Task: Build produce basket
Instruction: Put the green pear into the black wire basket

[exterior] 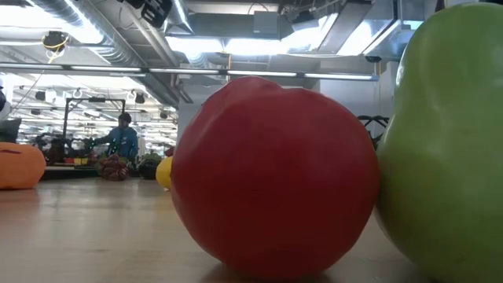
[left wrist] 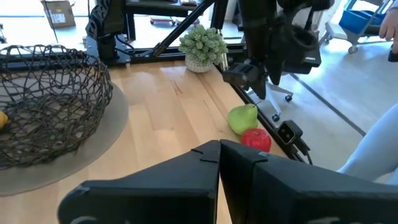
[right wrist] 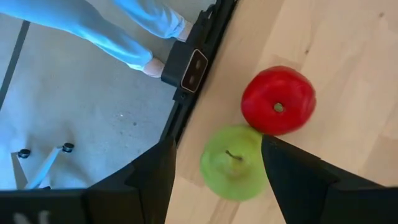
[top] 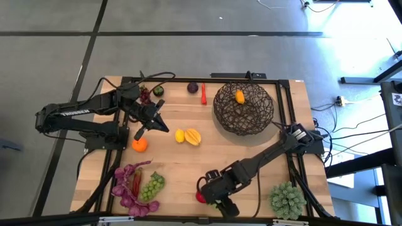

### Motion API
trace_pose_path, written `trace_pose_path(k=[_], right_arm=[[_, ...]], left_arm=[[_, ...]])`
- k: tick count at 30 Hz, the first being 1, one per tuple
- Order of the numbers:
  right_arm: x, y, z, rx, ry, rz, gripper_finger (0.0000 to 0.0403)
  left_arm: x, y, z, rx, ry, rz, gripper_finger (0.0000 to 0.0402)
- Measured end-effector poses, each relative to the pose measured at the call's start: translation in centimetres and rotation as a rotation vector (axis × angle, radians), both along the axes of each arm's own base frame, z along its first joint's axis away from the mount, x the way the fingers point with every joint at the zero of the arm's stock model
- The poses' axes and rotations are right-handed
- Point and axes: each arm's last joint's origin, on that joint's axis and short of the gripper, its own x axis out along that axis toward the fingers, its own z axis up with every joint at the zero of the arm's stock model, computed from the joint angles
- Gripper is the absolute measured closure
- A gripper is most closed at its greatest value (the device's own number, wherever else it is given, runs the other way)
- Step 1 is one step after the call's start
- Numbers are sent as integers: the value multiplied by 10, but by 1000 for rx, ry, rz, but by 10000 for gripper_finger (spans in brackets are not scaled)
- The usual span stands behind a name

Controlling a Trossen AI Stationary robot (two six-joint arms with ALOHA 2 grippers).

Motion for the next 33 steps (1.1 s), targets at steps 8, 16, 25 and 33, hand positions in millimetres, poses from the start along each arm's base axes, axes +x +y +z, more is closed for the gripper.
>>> trace_pose_path(k=[8, 16, 25, 33], right_arm=[[4, 7, -13, -25, -8, -4, 175], [4, 9, -20, -47, 11, -2, 191], [1, 12, -24, -52, 47, -16, 219], [-1, 10, -25, -90, 60, -25, 230]], left_arm=[[0, 0, 0, 7, -2, -2, 401], [0, 0, 0, 10, -4, -3, 401], [0, 0, 0, 10, -5, -3, 401], [0, 0, 0, 10, -5, -3, 401]])
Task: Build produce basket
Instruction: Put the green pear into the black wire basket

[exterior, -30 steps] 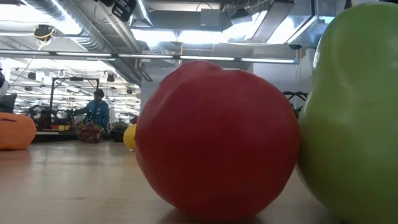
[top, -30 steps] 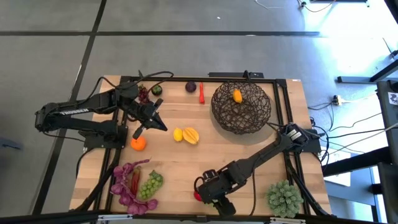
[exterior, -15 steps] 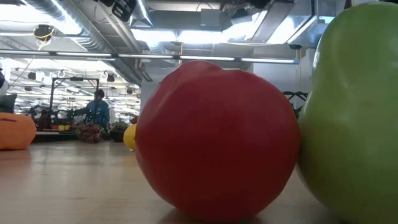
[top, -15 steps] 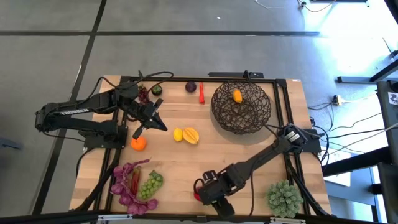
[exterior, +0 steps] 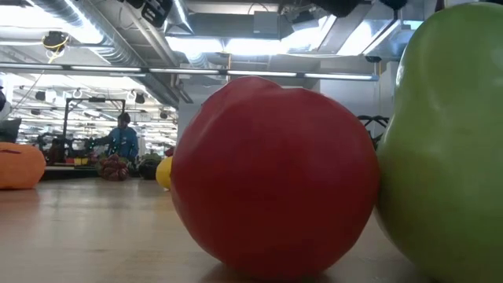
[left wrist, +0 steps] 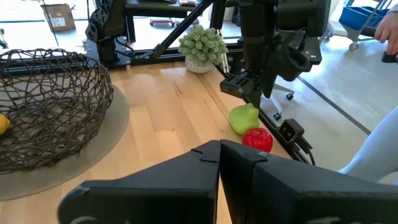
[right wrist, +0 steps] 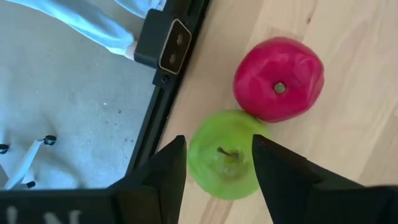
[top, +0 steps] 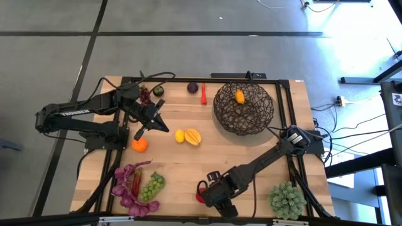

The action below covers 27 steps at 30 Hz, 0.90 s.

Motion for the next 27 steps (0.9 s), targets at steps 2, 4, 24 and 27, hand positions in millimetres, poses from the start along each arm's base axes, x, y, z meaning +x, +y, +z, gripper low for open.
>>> trace_pose_path(k=[2, 4, 24, 27], right_arm=[[-1, -1, 0, -8, 11, 0, 233], [-1, -1, -1, -10, 14, 0, 238], [-2, -1, 0, -11, 13, 4, 262], [-1, -1, 0, -11, 8, 22, 262]], left_arm=[[0, 0, 0, 0, 0, 0, 401], [0, 0, 0, 0, 0, 0, 401], [0, 0, 0, 0, 0, 0, 401], [0, 0, 0, 0, 0, 0, 401]])
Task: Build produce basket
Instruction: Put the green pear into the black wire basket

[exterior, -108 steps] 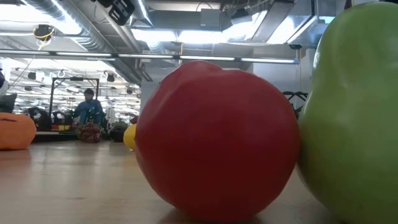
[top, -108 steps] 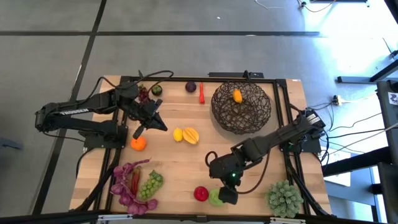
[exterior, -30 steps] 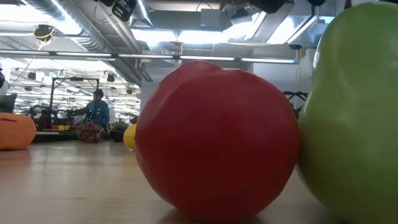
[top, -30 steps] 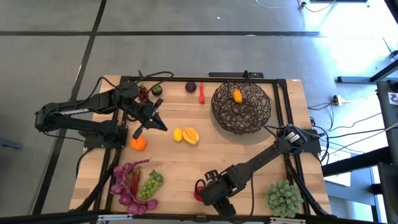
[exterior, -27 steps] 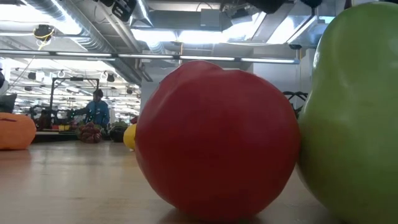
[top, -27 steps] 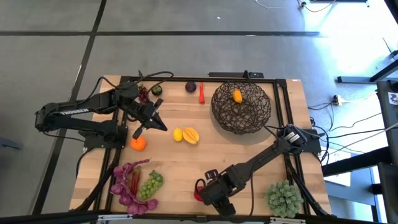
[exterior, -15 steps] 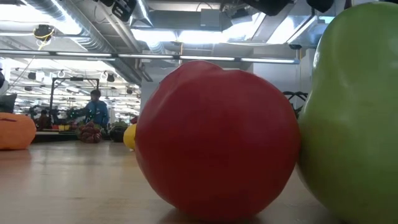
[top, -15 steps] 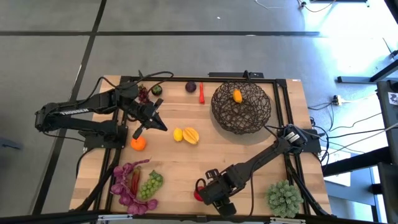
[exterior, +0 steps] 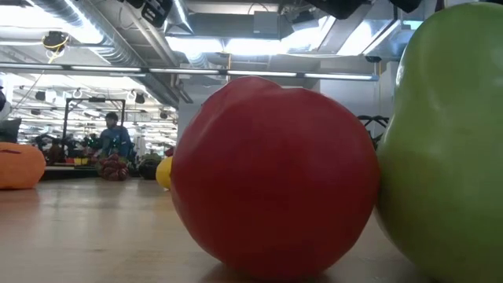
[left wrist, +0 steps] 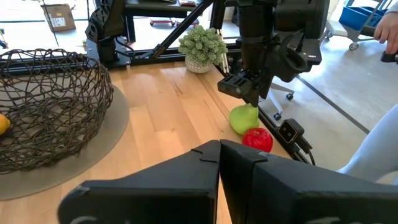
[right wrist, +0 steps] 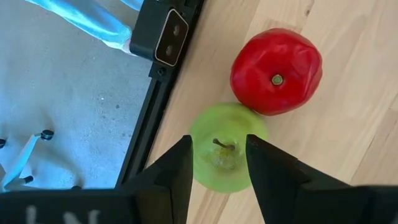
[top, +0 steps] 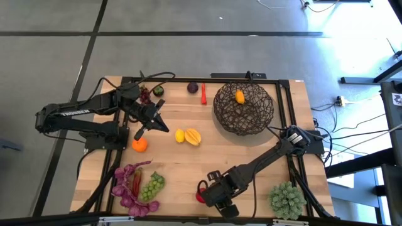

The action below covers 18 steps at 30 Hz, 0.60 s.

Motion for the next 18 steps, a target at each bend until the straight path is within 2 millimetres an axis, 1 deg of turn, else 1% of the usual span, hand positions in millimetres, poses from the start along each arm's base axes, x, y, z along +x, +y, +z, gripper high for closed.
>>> trace_pose_path(k=[4, 8, 11, 18], right_arm=[[1, 1, -1, 5, -4, 9, 262], [3, 3, -8, 11, 11, 15, 262], [4, 3, -8, 17, 5, 16, 266], [4, 3, -9, 15, 12, 13, 304]], left_arm=[[0, 0, 0, 0, 0, 0, 401], [0, 0, 0, -1, 0, 0, 401], [0, 0, 0, 0, 0, 1, 401], [0, 0, 0, -1, 0, 0, 401]])
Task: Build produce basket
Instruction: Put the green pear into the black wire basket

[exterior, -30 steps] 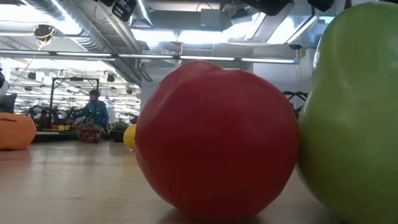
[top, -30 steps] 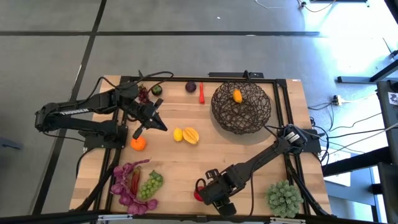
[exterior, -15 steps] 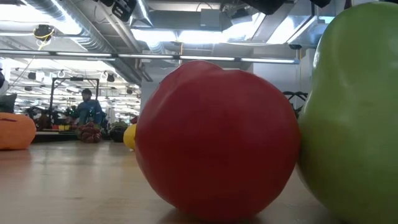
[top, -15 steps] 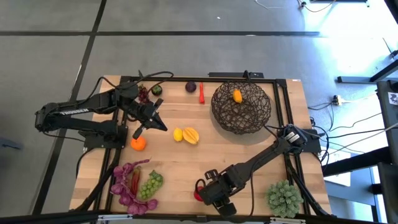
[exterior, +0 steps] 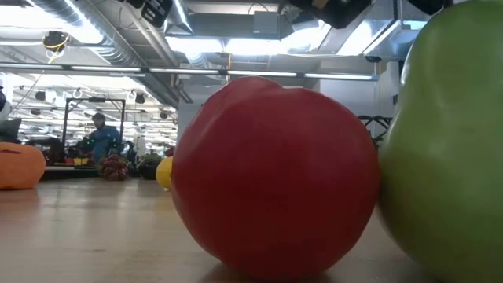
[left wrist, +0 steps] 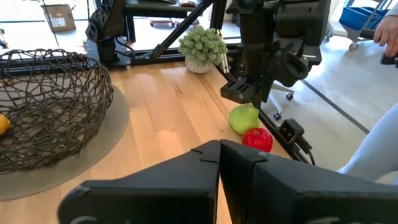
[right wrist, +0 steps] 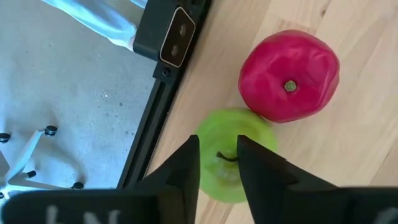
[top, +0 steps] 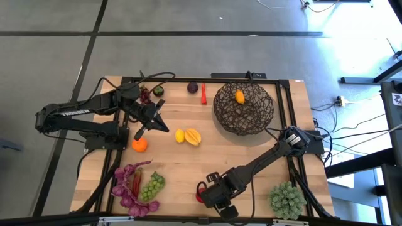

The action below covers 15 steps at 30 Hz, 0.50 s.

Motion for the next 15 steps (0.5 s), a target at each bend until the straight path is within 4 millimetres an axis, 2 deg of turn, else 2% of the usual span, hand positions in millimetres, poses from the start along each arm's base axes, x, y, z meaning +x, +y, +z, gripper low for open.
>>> trace_pose_path(k=[12, 15], right_arm=[[0, 0, 0, 5, 10, -25, 395], [0, 0, 0, -2, 6, -28, 396]], left_arm=[[0, 0, 0, 0, 2, 0, 401], [0, 0, 0, 0, 2, 0, 401]])
